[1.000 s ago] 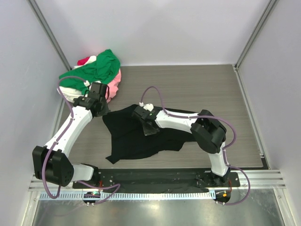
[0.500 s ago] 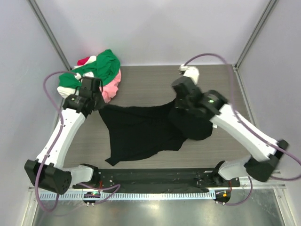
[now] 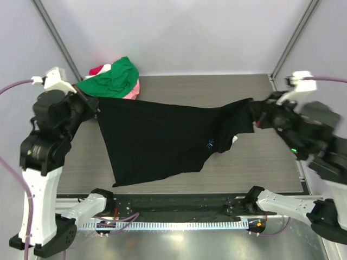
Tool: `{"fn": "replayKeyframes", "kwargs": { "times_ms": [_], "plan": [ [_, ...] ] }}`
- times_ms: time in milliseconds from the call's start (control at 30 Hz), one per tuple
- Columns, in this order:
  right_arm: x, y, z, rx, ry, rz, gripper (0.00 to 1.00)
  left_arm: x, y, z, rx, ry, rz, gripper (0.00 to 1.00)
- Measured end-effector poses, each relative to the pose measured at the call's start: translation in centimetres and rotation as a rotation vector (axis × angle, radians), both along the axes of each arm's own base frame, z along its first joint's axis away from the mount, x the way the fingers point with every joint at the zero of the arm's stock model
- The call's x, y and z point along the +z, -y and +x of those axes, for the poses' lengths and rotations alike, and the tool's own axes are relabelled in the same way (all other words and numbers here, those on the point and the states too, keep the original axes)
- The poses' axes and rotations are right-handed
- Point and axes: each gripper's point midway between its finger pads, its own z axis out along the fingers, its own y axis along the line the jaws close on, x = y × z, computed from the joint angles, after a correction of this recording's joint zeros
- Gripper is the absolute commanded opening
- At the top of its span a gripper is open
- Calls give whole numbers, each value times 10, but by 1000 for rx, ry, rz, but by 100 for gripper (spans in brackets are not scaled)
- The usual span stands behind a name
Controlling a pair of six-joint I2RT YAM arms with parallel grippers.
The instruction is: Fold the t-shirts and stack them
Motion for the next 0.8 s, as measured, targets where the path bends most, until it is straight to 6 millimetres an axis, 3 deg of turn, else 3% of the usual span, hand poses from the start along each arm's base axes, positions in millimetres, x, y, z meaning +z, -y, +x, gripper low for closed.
{"fn": "replayKeyframes", "kwargs": {
  "times_ms": [200, 367, 500, 567, 667, 767, 800],
  "plan": [
    [75, 35, -63, 155, 233, 139, 1, 74, -3, -50, -50, 217, -83, 0],
    [145, 55, -117, 304, 431, 240, 1, 149, -10, -108, -98, 453, -146, 0],
    [186, 64, -140, 356, 555, 271, 1, 192, -17, -147, -119, 606, -178, 0],
    [190, 67, -141, 347, 579, 254, 1, 202, -19, -155, -120, 642, -184, 0],
    [184, 70, -118, 251, 570, 183, 1, 208, -17, -150, -122, 650, -185, 0],
    [167, 67, -73, 93, 510, 62, 1, 202, -11, -115, -105, 587, -173, 0],
    [163, 66, -57, 33, 494, 15, 1, 195, -8, -95, -92, 546, -164, 0]
  ]
}}
